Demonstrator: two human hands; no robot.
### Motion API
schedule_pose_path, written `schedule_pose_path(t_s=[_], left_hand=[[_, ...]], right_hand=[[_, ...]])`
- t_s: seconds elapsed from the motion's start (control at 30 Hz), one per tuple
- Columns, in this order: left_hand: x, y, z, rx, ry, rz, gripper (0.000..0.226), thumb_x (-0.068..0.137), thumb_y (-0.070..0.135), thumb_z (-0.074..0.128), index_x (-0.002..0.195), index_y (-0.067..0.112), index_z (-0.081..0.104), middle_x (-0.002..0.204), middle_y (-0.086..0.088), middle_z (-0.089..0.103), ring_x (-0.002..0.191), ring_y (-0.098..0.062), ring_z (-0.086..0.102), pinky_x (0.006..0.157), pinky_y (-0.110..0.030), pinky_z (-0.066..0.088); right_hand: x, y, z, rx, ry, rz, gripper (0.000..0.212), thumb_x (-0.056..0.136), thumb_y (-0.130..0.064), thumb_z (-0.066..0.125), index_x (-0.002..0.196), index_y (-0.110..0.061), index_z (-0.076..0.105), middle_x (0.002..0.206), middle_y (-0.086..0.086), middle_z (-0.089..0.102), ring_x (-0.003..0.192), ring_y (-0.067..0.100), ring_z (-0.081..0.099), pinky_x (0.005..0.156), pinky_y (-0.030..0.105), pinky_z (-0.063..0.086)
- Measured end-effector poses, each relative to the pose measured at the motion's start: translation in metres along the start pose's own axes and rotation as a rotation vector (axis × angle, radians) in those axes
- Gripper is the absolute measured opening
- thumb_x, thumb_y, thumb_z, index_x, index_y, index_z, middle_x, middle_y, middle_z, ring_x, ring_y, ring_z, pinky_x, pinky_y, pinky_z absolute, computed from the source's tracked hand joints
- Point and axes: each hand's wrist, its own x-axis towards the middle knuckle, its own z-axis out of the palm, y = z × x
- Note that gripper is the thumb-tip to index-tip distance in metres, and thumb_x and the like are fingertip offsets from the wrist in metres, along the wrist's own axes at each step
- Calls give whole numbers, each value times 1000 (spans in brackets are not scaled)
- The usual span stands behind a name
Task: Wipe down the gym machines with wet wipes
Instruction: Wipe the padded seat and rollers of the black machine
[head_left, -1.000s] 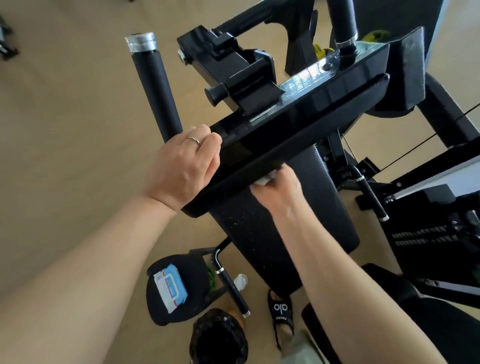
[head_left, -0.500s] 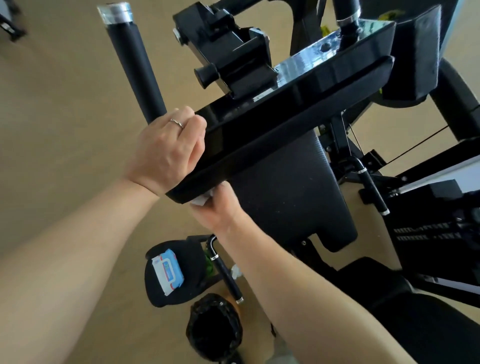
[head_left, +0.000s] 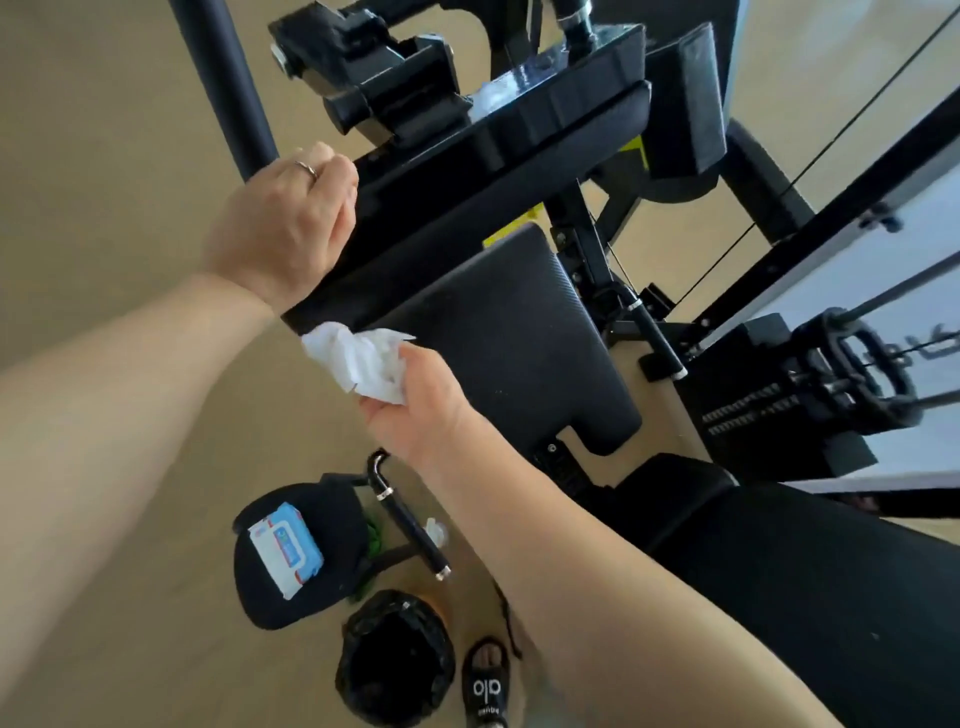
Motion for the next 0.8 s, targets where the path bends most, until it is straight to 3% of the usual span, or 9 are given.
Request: schedule_pose_path(t_s=[0.1,0.17,0.23,0.3,0.37,0.43,0.5,0.67,0.8], left_hand=[[-9,38,-14,-63,-61,-273,22,103,18,42,108,-1,53,103,-25,58,88,-43,56,73,-53,44],[-27,83,-26,-190,-71,-414,27,100,25,46,114,3,52,108,-21,59,93,-39,57,81,-51,44],[-45,135,-42,-444,-172,-522,30,102,33,46,119,9,53,110,-14,58,90,-27,58,81,-42,47],[-58,176,-49,-805,-441,-669,35,103,44,47,125,17,54,112,-4,58,89,-13,57,75,-28,46],[-69,208,-57,-1110,-730,-761,49,97,61,47,125,23,57,114,0,64,98,-13,62,84,-33,52],[-74,234,-65,-1202,-815,-707,50,90,66,52,116,25,63,110,1,70,102,-18,67,92,-45,56],[-74,258,-73,-1199,-773,-631,34,95,55,60,108,24,65,104,2,71,99,-17,68,90,-42,57],[-65,318,-100,-1230,-716,-501,16,95,34,68,99,18,65,95,-3,69,90,-19,69,74,-33,58],[-62,359,-125,-1363,-796,-450,29,90,39,72,107,17,63,104,-7,69,98,-24,68,87,-43,59]], right_hand=[[-35,-7,-38,44,63,-82,23,106,-10,40,109,-9,63,103,8,68,86,20,70,79,29,58],[-64,-6,-58,51,125,-100,29,104,-15,43,127,-11,60,128,12,64,115,28,66,102,35,50],[-95,-3,-76,19,175,-168,44,105,-19,44,145,-4,48,144,16,55,136,32,53,105,39,44],[-123,-1,-90,6,210,-247,40,108,-19,43,146,-6,46,125,15,63,121,29,61,100,40,47],[-146,3,-105,-40,265,-305,34,108,-23,47,137,-6,55,117,16,67,109,28,67,92,39,54],[-167,5,-123,-150,311,-344,27,107,-26,48,120,-7,62,120,16,67,117,34,65,99,41,54],[-192,5,-140,-201,400,-386,22,106,-27,49,107,-10,64,115,13,68,118,33,65,106,43,51],[-260,14,-182,-273,579,-603,46,103,-44,45,129,-9,62,122,16,70,114,36,66,105,53,51],[-312,29,-203,-453,624,-739,46,99,-48,43,124,-17,67,120,7,71,114,29,67,102,53,52]])
